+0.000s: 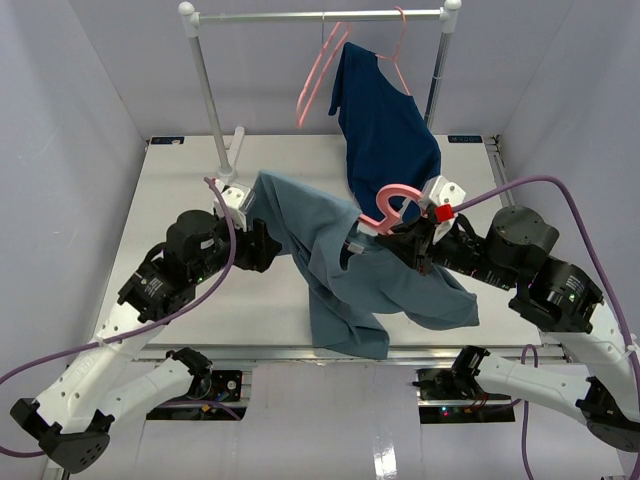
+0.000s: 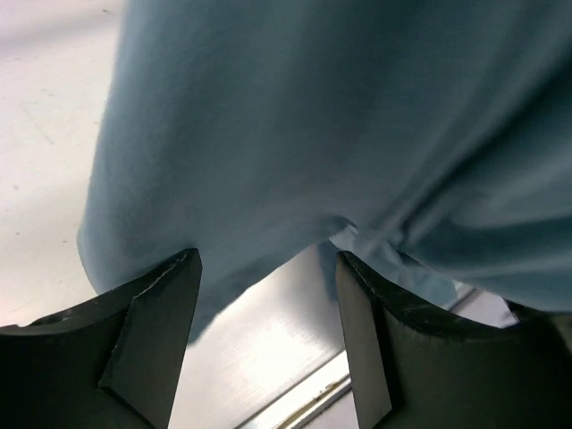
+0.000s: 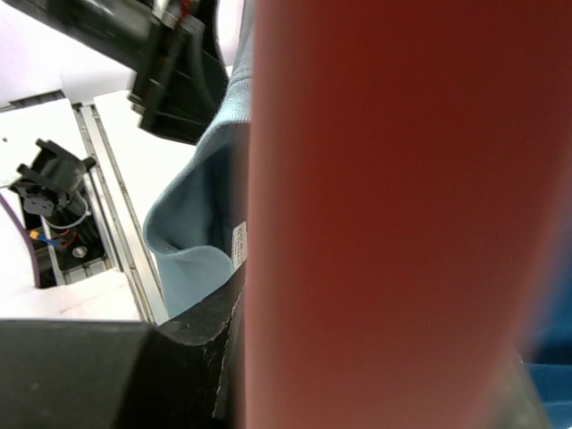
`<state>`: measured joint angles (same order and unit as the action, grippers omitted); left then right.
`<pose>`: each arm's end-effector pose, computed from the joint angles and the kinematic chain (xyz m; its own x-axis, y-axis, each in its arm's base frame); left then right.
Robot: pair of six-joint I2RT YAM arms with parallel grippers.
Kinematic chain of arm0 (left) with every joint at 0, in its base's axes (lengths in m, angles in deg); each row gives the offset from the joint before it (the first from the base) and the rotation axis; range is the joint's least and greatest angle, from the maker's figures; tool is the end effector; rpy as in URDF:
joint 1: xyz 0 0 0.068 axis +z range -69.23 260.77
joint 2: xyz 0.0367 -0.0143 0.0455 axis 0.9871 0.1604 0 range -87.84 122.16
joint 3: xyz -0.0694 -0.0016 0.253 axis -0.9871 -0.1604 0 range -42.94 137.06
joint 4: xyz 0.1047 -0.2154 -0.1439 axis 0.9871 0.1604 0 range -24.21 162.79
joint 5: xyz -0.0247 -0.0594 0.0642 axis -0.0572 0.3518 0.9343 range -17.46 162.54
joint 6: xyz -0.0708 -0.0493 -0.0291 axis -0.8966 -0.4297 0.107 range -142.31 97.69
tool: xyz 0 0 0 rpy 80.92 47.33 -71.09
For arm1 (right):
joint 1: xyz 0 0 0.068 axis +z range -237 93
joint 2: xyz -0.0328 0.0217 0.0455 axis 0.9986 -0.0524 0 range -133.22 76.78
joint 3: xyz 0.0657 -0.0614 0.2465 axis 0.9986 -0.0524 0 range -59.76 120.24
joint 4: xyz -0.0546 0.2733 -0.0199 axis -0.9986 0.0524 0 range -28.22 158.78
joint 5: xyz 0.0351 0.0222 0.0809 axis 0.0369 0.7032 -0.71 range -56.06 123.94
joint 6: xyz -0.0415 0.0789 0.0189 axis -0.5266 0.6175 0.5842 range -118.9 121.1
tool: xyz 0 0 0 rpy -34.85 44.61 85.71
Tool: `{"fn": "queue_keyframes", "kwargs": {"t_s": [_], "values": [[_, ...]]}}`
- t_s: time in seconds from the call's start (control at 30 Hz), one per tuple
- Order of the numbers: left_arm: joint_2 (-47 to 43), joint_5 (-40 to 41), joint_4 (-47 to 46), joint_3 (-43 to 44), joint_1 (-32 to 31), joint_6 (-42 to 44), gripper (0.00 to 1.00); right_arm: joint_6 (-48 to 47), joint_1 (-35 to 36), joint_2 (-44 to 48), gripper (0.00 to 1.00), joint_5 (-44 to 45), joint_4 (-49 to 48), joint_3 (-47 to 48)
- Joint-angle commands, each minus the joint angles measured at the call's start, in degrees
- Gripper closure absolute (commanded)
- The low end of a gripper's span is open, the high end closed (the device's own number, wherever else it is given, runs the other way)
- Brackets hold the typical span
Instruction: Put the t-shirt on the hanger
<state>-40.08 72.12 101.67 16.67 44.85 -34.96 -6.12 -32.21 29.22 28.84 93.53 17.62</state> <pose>0.1924 -0.1400 0.3505 -0.4515 0.0568 -0.8905 0.5055 0.8387 -0.2028 0.1114 0.1705 0.4785 0.0896 -0.0903 -0.9919 -0.8606 0.4943 -0.1227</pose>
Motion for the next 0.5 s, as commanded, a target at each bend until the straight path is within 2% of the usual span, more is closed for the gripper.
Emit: {"fn": "queue_keyframes", "kwargs": {"t_s": [0.0, 0.03, 0.1, 0.3, 0.37, 0.4, 0.47], "values": [[-0.31, 7.91, -2.49, -0.91, -0.11, -0.85, 0.52, 0.04, 0.32, 0.94, 0.92, -1.41, -3.39, 5.14], [-0.38, 9.12, -2.49, -0.97, -0.11, -0.72, 0.72, -0.23, 0.32, 1.14, 0.92, -1.07, -3.12, 5.48], [-0.38, 12.72, -2.19, -0.8, -0.11, -1.34, 1.0, -0.52, 0.32, 1.6, 0.92, -0.7, -2.75, 5.86], [-1.72, 28.1, -1.38, -1.23, -0.11, -3.77, 1.0, -1.22, 0.32, 1.76, 0.92, 0.52, -1.15, 8.14], [-2.56, 25.39, -2.31, -1.07, -0.11, -3.37, 1.0, -1.56, 0.32, 1.55, 0.92, 0.53, -0.55, 8.48], [-2.97, 22.69, -2.61, -1.08, -0.11, -2.7, 0.91, -1.64, 0.31, 1.46, 0.92, 0.45, -0.5, 8.64], [-3.93, 11.08, -3.91, -1.15, -0.11, -1.39, 0.5, -1.57, 0.24, 1.25, 0.92, 0.11, -0.3, 8.91]]}}
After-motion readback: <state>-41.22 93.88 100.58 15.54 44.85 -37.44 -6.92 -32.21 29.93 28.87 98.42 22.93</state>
